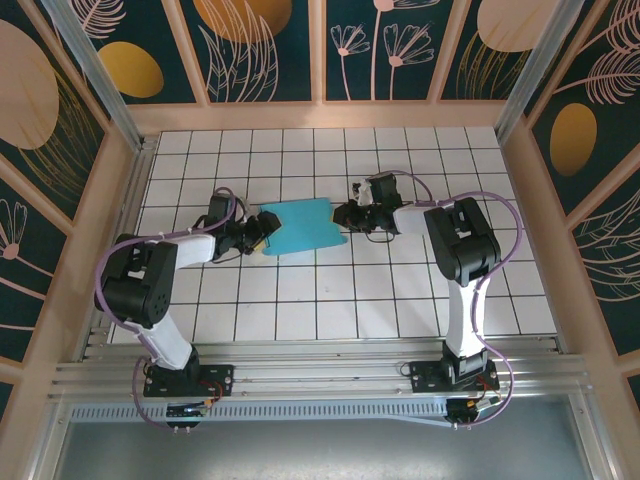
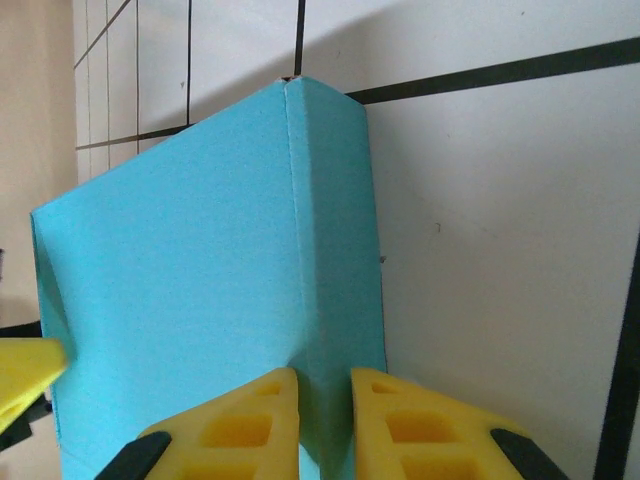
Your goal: Fold the paper box
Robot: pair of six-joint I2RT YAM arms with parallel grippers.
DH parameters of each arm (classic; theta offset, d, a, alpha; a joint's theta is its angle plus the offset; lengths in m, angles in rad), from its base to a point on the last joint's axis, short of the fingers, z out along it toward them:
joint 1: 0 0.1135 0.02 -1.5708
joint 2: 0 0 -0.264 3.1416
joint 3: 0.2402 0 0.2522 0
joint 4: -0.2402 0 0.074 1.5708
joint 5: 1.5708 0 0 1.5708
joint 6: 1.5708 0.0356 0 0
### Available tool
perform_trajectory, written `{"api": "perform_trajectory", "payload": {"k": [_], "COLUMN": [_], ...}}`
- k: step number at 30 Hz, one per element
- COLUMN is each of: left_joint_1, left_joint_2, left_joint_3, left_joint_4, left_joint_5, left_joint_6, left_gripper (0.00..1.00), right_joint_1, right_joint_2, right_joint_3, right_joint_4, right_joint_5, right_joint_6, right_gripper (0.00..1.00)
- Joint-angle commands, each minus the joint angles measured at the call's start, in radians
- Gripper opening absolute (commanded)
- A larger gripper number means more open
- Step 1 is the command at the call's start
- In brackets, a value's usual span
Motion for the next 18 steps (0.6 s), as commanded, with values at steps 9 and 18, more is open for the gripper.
{"api": "perform_trajectory", "payload": {"k": [9, 18], "left_joint_1": [0.0, 0.0], "left_joint_2": [-0.002, -0.076], "left_joint_3": [-0.041, 0.031], "left_joint_4": [0.177, 0.007], "left_joint_5": [0.069, 0.0], "left_joint_6": [-0.2, -0.246], "left_gripper": [0.26, 0.22], "right_joint_1": [-0.026, -0.001], "right_joint_2": [0.0, -0.332], "right_joint_3": [-0.041, -0.137], "right_joint_4": [-0.169, -0.003], "right_joint_5": [0.046, 0.113], "right_joint_6": [0.014, -0.185], "right_gripper": [0.29, 0.53]}}
